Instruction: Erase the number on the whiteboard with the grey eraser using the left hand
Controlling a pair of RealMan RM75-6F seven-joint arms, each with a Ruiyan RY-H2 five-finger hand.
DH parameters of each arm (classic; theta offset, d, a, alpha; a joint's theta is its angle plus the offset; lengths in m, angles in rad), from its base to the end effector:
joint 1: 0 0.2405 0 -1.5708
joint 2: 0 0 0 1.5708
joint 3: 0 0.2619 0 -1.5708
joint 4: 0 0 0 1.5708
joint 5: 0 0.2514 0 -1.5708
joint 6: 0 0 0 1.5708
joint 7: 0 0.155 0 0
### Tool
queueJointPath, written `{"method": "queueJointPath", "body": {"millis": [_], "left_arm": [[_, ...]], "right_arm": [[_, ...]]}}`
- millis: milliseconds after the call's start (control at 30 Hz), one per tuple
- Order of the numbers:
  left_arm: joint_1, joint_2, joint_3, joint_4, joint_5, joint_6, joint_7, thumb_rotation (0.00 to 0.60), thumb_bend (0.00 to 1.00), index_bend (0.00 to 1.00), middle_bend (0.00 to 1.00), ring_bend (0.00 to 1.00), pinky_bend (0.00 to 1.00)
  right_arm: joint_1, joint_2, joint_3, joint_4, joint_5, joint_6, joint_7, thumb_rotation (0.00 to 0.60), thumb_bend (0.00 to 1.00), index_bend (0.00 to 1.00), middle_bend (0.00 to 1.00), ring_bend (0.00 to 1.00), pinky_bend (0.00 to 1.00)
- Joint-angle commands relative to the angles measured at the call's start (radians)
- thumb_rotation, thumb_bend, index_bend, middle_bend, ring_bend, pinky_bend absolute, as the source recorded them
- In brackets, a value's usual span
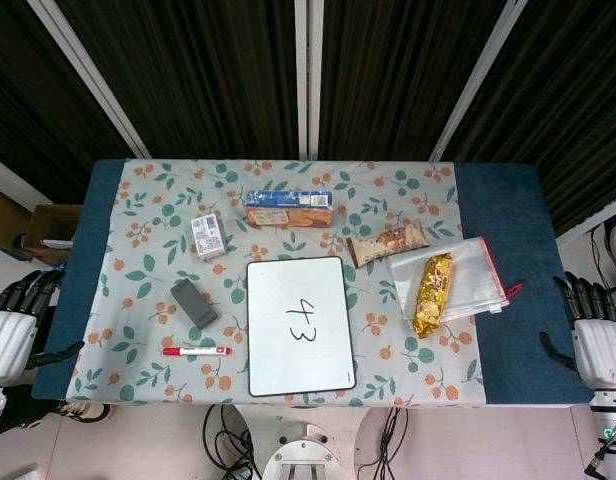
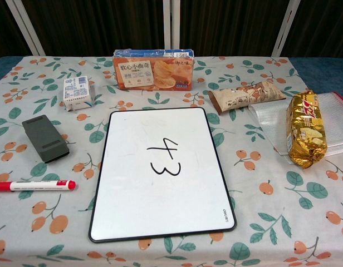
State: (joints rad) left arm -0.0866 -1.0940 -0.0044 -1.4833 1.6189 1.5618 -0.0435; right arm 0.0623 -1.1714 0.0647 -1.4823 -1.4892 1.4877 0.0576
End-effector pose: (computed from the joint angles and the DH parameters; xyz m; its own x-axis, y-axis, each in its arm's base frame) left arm -0.3464 0.1866 0.1437 0.4967 -0.0364 0.8672 0.8590 -0.1222 -0.4971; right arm -0.3609 -0.1934 0.1245 0.4109 0.0123 0.9116 -0.9114 0.0313 0.4104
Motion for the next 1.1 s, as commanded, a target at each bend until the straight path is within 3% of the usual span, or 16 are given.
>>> {"method": "queueJointPath", "body": {"millis": [33, 433, 500, 567, 633, 867, 1100], "left_arm": [[-0.007, -0.003, -0.001, 0.004, -0.001, -0.009, -0.003, 0.442, 0.04, 0.06, 0.11, 0.09, 0.18], [-0.027, -0.005, -0.002, -0.002, 0.03, -0.012, 0.017, 0.447, 0.05, 0.06, 0.1, 0.09, 0.18], [-0.039, -0.01, 0.0, 0.003, 0.041, -0.026, 0.033, 0.482, 0.05, 0.05, 0.09, 0.09, 0.2], [-0.066, -0.015, 0.003, 0.014, 0.075, -0.048, 0.062, 0.565, 0.05, 0.03, 0.07, 0.09, 0.23], [-0.108, -0.008, 0.006, 0.011, 0.11, -0.09, 0.06, 0.599, 0.05, 0.03, 0.07, 0.09, 0.24], [-0.298, -0.016, -0.019, 0.036, 0.192, -0.256, -0.053, 0.6, 0.06, 0.03, 0.08, 0.09, 0.26], [-0.426, -0.089, 0.001, 0.115, 0.234, -0.434, 0.051, 0.6, 0.09, 0.05, 0.09, 0.1, 0.27]], "right_arm": [[-0.001, 0.0, 0.003, 0.0, -0.001, 0.005, 0.0, 0.6, 0.24, 0.0, 0.0, 0.0, 0.0], [-0.014, -0.012, -0.003, 0.032, 0.004, 0.008, 0.035, 0.6, 0.24, 0.0, 0.0, 0.0, 0.0], [-0.014, -0.014, -0.005, 0.04, 0.0, 0.008, 0.038, 0.6, 0.24, 0.0, 0.0, 0.0, 0.0], [-0.012, -0.013, -0.005, 0.046, -0.004, 0.008, 0.039, 0.6, 0.24, 0.0, 0.0, 0.0, 0.0], [-0.012, -0.01, -0.003, 0.045, -0.007, 0.012, 0.04, 0.6, 0.24, 0.0, 0.0, 0.0, 0.0], [-0.008, -0.012, 0.002, 0.044, -0.008, 0.013, 0.047, 0.6, 0.24, 0.0, 0.0, 0.0, 0.0], [-0.016, -0.01, 0.002, 0.05, -0.006, 0.021, 0.049, 0.6, 0.24, 0.0, 0.0, 0.0, 0.0]]}}
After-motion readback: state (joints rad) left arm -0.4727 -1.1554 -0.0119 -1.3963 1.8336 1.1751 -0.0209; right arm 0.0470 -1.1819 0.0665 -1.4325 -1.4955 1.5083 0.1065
